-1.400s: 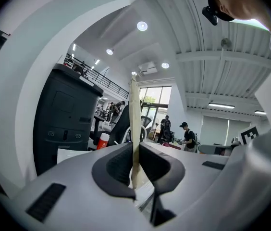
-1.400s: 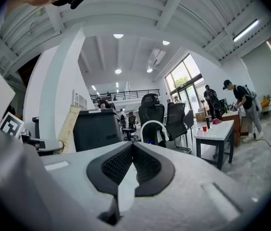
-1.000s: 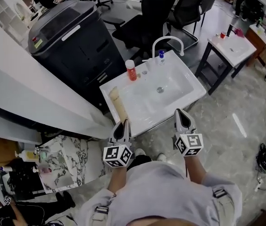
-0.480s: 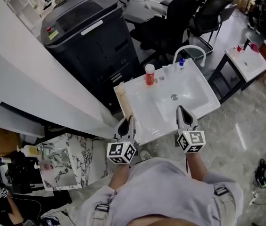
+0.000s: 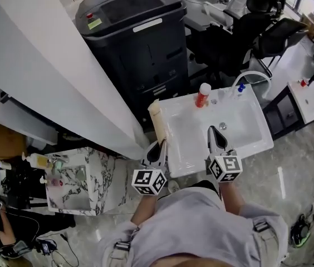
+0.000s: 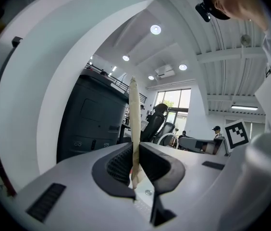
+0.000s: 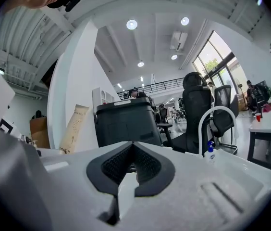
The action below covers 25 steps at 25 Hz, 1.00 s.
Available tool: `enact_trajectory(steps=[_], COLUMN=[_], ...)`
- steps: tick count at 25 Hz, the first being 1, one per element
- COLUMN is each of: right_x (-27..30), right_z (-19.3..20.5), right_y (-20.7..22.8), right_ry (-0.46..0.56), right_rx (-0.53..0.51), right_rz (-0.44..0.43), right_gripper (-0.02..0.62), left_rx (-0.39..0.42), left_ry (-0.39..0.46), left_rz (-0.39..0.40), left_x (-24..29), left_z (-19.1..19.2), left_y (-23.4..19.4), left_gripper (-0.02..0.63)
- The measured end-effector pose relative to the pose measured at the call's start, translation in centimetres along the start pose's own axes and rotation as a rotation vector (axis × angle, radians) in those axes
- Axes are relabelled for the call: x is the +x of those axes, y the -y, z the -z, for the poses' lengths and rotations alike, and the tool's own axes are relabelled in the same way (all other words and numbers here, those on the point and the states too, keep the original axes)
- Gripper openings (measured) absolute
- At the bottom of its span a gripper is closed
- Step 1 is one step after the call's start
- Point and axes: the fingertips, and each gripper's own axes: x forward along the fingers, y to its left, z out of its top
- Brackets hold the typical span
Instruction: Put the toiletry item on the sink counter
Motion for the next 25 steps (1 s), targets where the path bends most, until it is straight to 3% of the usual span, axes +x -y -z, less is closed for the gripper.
enact_trajectory(steps=[6, 12, 25], right_x=[2.4, 3.8, 4.7], right_z=[-0.3, -1.6, -1.8], right_y=[-0.4, 2.6, 9.0], right_ry=[-0.01, -0.012, -0.048], right_rx=[0.0, -0.009, 0.001], right_rz=[-0.07, -0.126, -0.149], right_gripper=[0.005, 0.005, 0.005], left_rx=[0.002, -0.005, -0.085], left_ry=[-0.027, -0.012, -0.12], left_rz=[-0.042, -0.118, -0.169], left_x=[0.6, 3.0, 8.7], left_z=[0.4, 0.6, 5.6], left_y=[-0.5, 0.1, 1.6], left_gripper=[0.032, 0.032, 0.032])
